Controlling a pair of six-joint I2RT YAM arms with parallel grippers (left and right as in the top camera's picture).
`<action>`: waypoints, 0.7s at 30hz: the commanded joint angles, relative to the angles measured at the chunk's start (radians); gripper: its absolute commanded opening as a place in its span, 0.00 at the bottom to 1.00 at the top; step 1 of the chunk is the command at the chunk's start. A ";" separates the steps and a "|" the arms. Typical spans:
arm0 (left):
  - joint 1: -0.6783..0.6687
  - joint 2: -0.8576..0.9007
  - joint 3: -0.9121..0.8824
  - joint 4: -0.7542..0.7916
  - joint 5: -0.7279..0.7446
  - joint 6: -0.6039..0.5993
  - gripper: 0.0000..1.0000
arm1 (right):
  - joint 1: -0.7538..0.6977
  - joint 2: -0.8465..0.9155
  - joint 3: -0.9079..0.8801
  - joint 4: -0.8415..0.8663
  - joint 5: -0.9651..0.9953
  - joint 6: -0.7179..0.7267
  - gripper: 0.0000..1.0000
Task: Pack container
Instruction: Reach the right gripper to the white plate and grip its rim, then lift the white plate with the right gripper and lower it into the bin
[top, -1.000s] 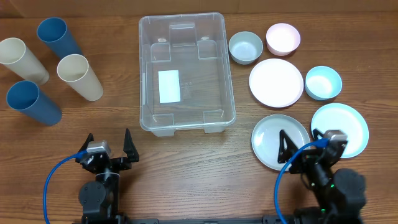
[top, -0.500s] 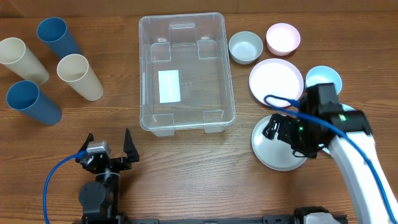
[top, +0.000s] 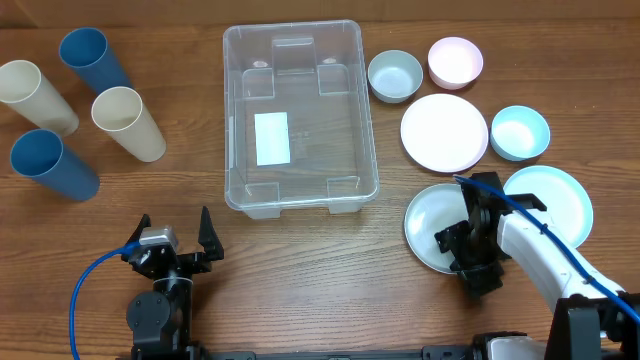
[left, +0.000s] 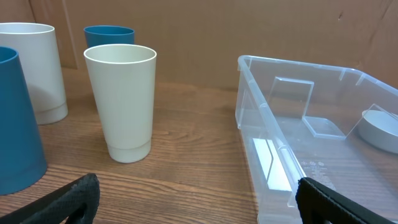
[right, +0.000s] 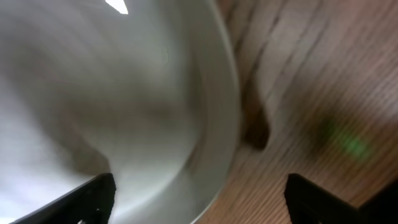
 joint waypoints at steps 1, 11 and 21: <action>0.004 -0.008 -0.003 0.001 0.015 0.018 1.00 | -0.004 -0.002 -0.045 0.049 0.039 0.015 0.48; 0.004 -0.009 -0.003 0.001 0.015 0.018 1.00 | -0.004 -0.011 -0.044 0.014 0.055 -0.002 0.04; 0.004 -0.009 -0.003 0.001 0.015 0.018 1.00 | -0.004 -0.331 0.494 -0.321 0.184 -0.261 0.04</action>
